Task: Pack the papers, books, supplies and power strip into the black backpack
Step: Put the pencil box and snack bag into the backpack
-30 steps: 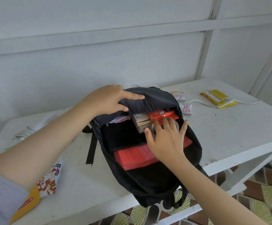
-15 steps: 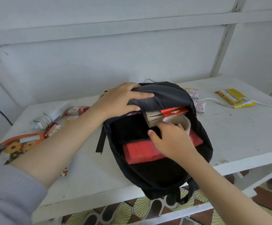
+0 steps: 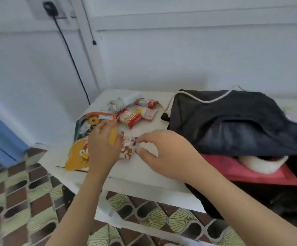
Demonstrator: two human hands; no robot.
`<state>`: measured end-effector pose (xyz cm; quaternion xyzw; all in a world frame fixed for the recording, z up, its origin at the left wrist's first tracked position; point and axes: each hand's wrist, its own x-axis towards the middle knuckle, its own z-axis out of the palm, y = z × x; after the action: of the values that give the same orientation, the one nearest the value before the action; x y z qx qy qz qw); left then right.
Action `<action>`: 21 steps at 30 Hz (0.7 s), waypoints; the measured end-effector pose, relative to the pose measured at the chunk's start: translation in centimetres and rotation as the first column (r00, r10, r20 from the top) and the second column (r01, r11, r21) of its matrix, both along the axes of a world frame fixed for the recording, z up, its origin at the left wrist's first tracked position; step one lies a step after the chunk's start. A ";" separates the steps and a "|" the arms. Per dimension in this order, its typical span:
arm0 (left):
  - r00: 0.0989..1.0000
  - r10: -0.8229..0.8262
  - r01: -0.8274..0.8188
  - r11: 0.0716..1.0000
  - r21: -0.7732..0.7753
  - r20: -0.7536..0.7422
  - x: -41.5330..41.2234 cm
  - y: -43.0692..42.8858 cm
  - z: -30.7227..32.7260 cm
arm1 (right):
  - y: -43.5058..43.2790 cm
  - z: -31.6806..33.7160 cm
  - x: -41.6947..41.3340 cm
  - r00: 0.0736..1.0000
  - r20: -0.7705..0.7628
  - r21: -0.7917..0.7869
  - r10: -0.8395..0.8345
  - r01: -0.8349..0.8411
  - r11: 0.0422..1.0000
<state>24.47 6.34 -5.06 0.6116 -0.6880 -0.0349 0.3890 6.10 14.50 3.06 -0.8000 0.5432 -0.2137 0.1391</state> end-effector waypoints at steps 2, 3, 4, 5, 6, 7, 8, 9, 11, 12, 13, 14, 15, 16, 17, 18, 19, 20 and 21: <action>0.973 0.215 -0.229 0.951 0.206 0.090 3.2 0.1 -1.1 | -2.5 -1.5 2.3 0.998 -0.041 0.087 0.043 -0.039 0.995; 0.946 0.291 -0.322 0.889 0.325 0.142 4.6 0.1 -1.6 | -3.7 -2.5 3.4 0.996 -0.062 0.127 0.059 -0.050 0.991; 0.924 0.341 -0.383 0.820 0.426 0.173 5.9 0.1 -2.1 | -4.9 -3.6 4.4 0.994 -0.085 0.155 0.070 -0.057 0.986; 0.911 0.368 -0.411 0.763 0.499 0.186 6.9 0.1 -2.4 | -5.9 -4.7 5.2 0.991 -0.111 0.167 0.079 -0.060 0.984; 0.907 0.373 -0.416 0.734 0.536 0.194 7.8 0.1 -2.8 | -6.7 -5.8 5.9 0.986 -0.143 0.172 0.086 -0.061 0.983; 0.912 0.363 -0.406 0.733 0.545 0.192 8.4 0.1 -3.2 | -7.3 -6.8 6.5 0.980 -0.178 0.176 0.094 -0.062 0.982; 0.920 0.350 -0.387 0.751 0.535 0.175 8.7 0.2 -3.4 | -7.8 -7.7 6.9 0.971 -0.217 0.185 0.101 -0.061 0.981; 0.929 0.344 -0.363 0.777 0.514 0.136 8.9 0.1 -3.3 | -8.1 -8.4 7.1 0.961 -0.257 0.187 0.103 -0.055 0.981; 0.932 0.362 -0.323 0.814 0.483 0.014 8.9 0.0 -2.9 | -8.4 -9.1 7.3 0.953 -0.291 0.165 0.084 -0.037 0.986; 0.919 0.388 -0.308 0.819 0.484 -0.072 8.8 -0.1 -2.6 | -8.4 -9.3 7.3 0.958 -0.279 0.152 0.072 -0.030 0.988; 0.888 0.425 -0.295 0.820 0.491 -0.177 8.7 -0.1 -2.1 | -8.5 -9.5 7.2 0.964 -0.257 0.147 0.063 -0.025 0.989; 0.830 0.472 -0.282 0.814 0.507 -0.297 8.7 -0.2 -1.7 | -8.6 -9.5 7.1 0.972 -0.229 0.156 0.055 -0.019 0.988; 0.749 0.510 -0.259 0.812 0.522 -0.423 8.8 -0.2 -1.1 | -8.8 -9.5 6.9 0.979 -0.201 0.175 0.047 -0.011 0.985; 0.656 0.533 -0.221 0.812 0.540 -0.534 8.9 -0.3 -0.5 | -8.9 -9.5 6.8 0.985 -0.167 0.196 0.035 -0.002 0.981; 0.583 0.531 -0.156 0.816 0.556 -0.615 9.0 -0.3 0.2 | -9.0 -9.4 6.6 0.992 -0.126 0.214 0.020 0.008 0.977; 0.550 0.517 -0.079 0.814 0.575 -0.657 9.0 -0.3 0.8 | -9.1 -9.3 6.4 0.997 -0.074 0.234 0.000 0.017 0.972; 0.550 0.493 -0.014 0.812 0.583 -0.674 8.8 -0.2 1.4 | -9.2 -9.2 6.3 1.000 -0.008 0.255 -0.022 0.023 0.967; 0.563 0.469 0.019 0.816 0.578 -0.681 8.5 -0.1 2.0 | -9.2 -9.1 6.2 0.996 0.073 0.282 -0.051 0.028 0.959; 0.588 0.447 0.014 0.828 0.560 -0.675 8.1 0.0 2.4 | -9.2 -9.0 6.2 0.984 0.157 0.310 -0.083 0.030 0.950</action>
<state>32.59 6.34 -2.65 0.6954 -0.3289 -0.4285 0.4740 12.27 5.29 -5.91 -0.7318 0.5788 -0.1975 0.3007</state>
